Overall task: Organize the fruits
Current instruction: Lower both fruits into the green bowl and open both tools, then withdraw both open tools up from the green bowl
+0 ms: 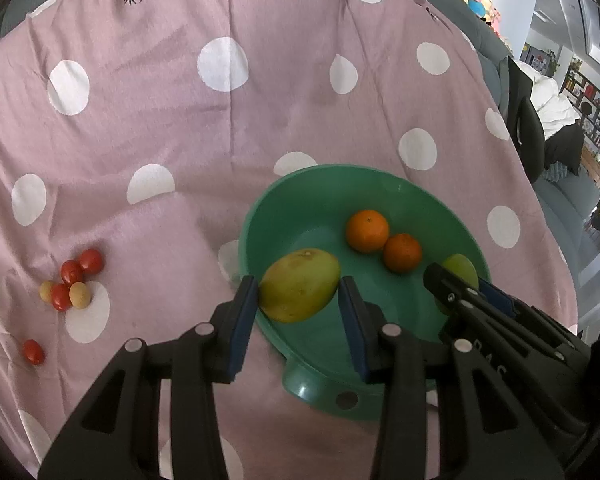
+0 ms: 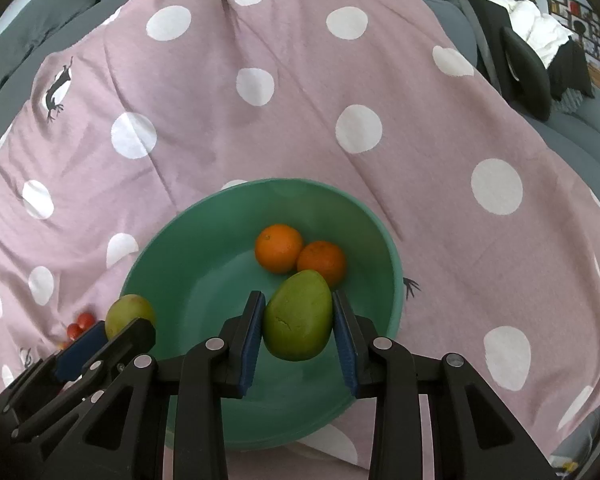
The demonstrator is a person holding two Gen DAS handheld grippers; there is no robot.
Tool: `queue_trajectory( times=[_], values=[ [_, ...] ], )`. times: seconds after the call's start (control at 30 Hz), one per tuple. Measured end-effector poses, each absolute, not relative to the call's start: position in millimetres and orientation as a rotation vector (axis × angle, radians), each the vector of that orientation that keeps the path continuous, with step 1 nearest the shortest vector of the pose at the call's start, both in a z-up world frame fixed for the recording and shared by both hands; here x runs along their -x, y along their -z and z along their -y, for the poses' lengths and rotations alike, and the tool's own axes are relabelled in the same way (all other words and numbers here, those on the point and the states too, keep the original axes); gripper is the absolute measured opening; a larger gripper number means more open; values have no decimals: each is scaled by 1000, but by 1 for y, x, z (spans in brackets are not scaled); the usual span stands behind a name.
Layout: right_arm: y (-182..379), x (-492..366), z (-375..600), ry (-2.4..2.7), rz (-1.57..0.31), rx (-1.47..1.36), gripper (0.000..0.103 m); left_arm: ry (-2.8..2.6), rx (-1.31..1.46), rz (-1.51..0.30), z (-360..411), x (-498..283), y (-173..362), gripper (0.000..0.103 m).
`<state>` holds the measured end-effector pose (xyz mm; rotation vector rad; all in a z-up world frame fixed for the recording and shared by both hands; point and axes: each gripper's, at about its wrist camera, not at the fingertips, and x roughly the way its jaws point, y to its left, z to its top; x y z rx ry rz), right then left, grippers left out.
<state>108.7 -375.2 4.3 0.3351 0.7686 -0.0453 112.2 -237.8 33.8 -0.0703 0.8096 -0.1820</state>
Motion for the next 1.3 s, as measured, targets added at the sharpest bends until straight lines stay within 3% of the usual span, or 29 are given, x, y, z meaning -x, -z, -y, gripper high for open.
queue_trajectory(
  times=[1.0,1.2,1.3],
  values=[
    [0,-112,377,61,-801,-347,35,184,63,-810,238,-112,-34,43],
    [-1,-112,378,70,-803,-351,35,177,79,-788,230,-107,-41,60],
    [-3,-111,377,70,-794,-350,41,192,120,-778,222,-103,-48,66]
  ],
)
